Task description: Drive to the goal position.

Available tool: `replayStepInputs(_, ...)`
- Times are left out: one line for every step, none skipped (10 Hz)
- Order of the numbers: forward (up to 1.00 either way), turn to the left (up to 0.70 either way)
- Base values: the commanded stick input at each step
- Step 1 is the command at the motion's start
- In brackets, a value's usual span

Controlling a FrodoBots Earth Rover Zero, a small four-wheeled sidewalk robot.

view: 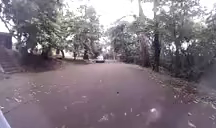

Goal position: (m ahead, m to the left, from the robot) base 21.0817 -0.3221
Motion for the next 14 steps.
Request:
replayStepInputs(0.70, 0.00)
replayStepInputs(0.70, 0.00)
replayStepInputs(0.70, 0.00)
replayStepInputs(0.70, 0.00)
replayStepInputs(0.70, 0.00)
replayStepInputs(0.70, 0.00)
replayStepInputs(0.70, 0.00)
replayStepInputs(0.70, 0.00)
replayStepInputs(0.70, 0.00)
replayStepInputs(0.70, 0.00)
replayStepInputs(0.70, 0.00)
replayStepInputs(0.70, 0.00)
replayStepInputs(0.70, 0.00)
replayStepInputs(0.70, 0.00)
